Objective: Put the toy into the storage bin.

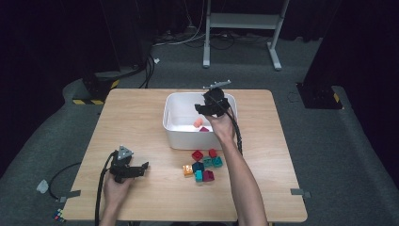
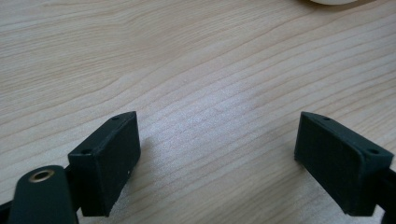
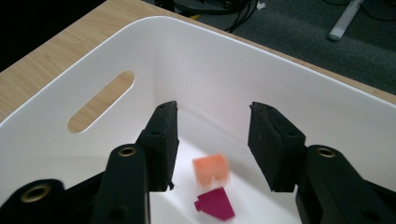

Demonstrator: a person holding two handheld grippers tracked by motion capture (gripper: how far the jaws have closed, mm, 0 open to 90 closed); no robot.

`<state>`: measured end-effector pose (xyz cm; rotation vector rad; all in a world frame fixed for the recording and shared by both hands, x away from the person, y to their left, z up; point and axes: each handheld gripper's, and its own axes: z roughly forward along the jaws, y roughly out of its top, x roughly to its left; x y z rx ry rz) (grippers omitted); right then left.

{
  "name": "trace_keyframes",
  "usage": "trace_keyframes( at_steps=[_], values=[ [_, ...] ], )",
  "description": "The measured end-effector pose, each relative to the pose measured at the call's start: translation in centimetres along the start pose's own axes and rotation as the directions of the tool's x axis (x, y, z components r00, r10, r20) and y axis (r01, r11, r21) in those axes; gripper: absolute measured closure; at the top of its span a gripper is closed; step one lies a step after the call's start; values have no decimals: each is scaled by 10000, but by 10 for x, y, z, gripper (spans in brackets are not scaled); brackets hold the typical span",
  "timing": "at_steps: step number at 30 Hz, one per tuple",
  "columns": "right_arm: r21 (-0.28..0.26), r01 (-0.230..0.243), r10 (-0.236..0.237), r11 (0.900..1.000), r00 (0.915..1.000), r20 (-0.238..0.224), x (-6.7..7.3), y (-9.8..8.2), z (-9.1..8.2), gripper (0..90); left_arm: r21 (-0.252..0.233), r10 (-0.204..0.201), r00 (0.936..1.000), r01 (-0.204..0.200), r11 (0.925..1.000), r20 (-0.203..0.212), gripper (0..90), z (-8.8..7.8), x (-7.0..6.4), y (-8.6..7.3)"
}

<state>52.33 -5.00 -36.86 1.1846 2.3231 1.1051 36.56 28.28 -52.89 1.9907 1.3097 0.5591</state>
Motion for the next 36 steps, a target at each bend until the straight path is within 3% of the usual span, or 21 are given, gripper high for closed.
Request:
trace_keyframes(
  at_steps=[15,36],
  values=[
    [-915,-136,108,9957,9995,-305,-7,-13,-35,399,24,39,10000,-39,10000,-10,144,0,0,0],
    [-2000,196,-331,9796,9974,-647,-5,-34,-73,370,29,37,10000,-37,10000,-25,144,0,0,0]
  ],
)
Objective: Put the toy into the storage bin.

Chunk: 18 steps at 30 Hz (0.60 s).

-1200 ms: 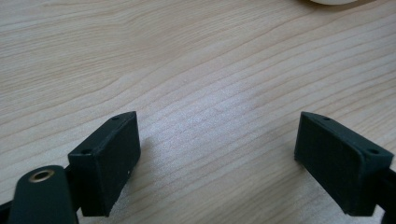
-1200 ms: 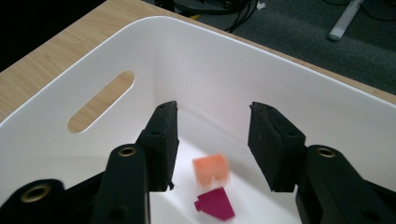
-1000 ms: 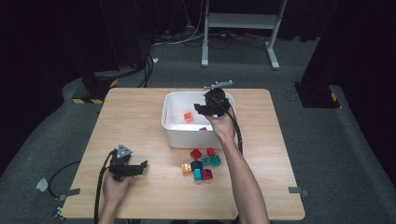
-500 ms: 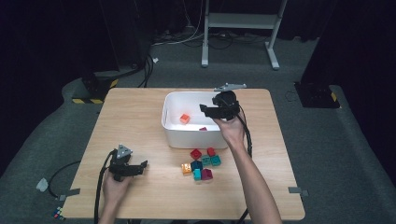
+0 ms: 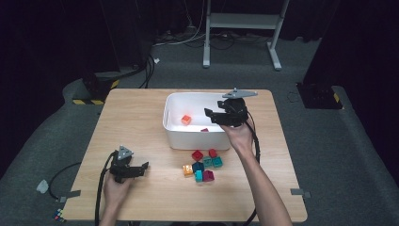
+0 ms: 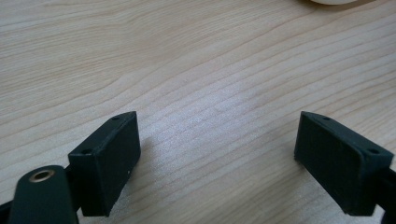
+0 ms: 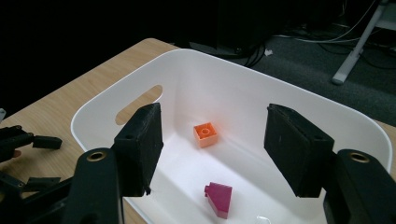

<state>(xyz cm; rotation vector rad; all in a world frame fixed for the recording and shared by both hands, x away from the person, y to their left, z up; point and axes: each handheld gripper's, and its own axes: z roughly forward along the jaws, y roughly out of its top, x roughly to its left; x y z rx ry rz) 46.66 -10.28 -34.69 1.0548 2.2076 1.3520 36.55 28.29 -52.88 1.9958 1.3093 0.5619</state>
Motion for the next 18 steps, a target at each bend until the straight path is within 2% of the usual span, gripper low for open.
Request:
trace_keyframes(
  at_steps=[8,18],
  values=[
    [-497,-32,22,9988,9998,-187,3,-9,-14,367,1,2,10000,-2,10000,-2,144,0,0,0],
    [-565,-162,143,9983,9993,-343,2,-22,-30,335,-1,-7,10000,7,10000,-3,144,0,0,0]
  ],
)
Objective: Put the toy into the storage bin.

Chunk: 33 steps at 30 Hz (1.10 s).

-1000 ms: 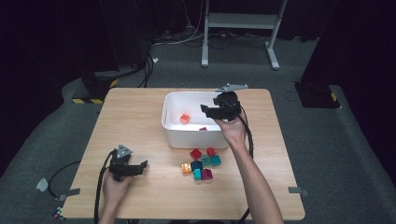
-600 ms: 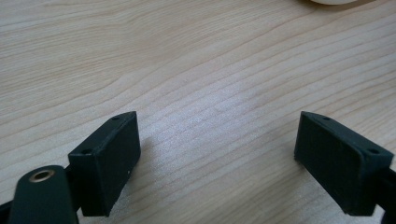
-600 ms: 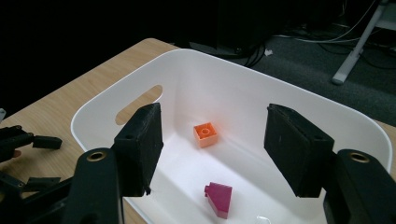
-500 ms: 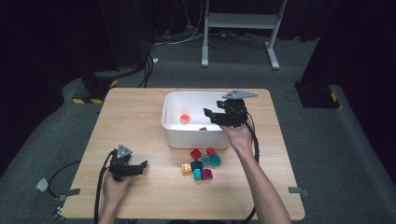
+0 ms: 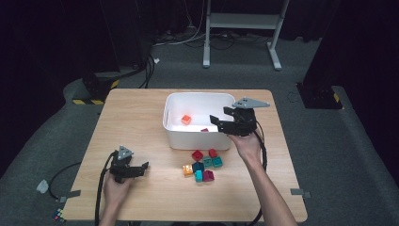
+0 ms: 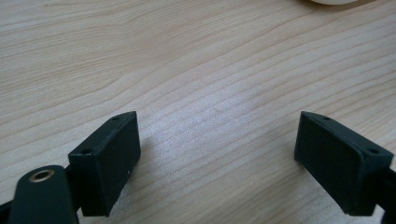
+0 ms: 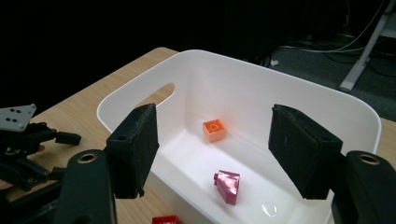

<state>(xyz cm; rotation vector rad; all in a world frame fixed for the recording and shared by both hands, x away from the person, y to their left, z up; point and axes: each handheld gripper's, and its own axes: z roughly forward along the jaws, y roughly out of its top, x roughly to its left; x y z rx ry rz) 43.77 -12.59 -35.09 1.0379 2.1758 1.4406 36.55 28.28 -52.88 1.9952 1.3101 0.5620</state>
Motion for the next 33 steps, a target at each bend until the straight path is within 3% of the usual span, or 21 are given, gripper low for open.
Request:
trace_keyframes(
  at_steps=[14,20,33],
  values=[
    [-156,85,-84,9998,10000,33,4,-27,-20,292,-4,-13,10000,13,10000,4,144,0,0,0],
    [76,219,-220,9997,9997,101,4,-43,-21,278,-4,-16,10000,16,10000,1,145,0,0,0],
    [192,-160,150,9997,9987,481,6,-83,-24,310,-3,-16,10000,16,10000,-8,145,0,0,0]
  ],
)
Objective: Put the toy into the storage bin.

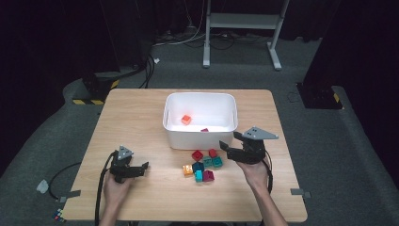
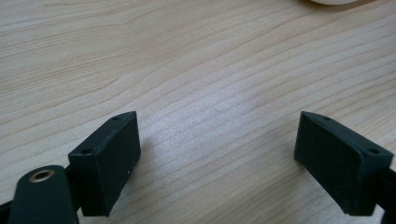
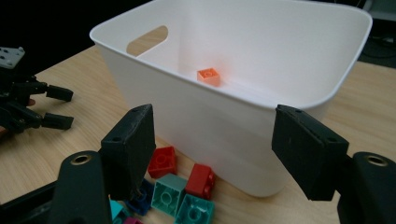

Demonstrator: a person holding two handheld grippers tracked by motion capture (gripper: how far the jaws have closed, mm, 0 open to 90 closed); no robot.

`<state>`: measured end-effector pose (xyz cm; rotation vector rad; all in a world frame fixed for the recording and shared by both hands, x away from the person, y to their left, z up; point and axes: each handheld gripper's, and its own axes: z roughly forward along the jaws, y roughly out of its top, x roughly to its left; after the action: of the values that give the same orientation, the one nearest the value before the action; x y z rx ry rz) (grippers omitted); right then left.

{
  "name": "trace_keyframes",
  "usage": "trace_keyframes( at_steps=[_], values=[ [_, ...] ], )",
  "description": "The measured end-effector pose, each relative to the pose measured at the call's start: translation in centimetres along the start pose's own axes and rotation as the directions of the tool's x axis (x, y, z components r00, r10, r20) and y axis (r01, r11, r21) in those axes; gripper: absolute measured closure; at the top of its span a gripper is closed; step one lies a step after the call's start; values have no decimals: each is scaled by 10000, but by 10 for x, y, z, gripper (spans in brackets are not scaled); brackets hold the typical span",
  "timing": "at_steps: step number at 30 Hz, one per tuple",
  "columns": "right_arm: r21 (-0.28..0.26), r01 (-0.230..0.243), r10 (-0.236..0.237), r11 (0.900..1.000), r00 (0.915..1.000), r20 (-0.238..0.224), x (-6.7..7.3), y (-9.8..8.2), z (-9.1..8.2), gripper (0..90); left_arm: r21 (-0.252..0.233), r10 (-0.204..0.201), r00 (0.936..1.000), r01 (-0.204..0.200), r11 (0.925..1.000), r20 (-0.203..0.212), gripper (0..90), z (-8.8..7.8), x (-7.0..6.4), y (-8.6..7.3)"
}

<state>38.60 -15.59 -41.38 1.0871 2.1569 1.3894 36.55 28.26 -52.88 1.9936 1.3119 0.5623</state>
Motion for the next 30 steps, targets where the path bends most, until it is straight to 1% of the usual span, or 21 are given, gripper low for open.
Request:
trace_keyframes(
  at_steps=[1,6,10,12,15,24,30],
  values=[
    [41,-69,69,10000,10000,13,0,-4,1,314,-1,2,10000,-2,10000,0,145,0,0,0],
    [218,-103,99,9997,9998,198,4,-24,7,334,-2,-3,10000,3,10000,4,145,0,0,0],
    [492,-213,199,9986,9994,271,5,-40,15,344,-3,-8,10000,8,10000,-5,145,0,0,0],
    [628,-345,329,9974,9991,269,5,-46,19,346,5,-4,10000,4,10000,-14,145,0,0,0],
    [758,-405,386,9963,9989,270,7,-54,24,354,-3,-8,10000,8,10000,-6,145,0,0,0],
    [1355,-155,105,9907,9992,376,15,-68,41,365,-3,-11,10000,11,10000,-7,145,0,0,0],
    [1487,-256,192,9886,9988,442,15,-73,48,372,-4,-11,10000,11,10000,-9,145,0,0,0]
  ],
)
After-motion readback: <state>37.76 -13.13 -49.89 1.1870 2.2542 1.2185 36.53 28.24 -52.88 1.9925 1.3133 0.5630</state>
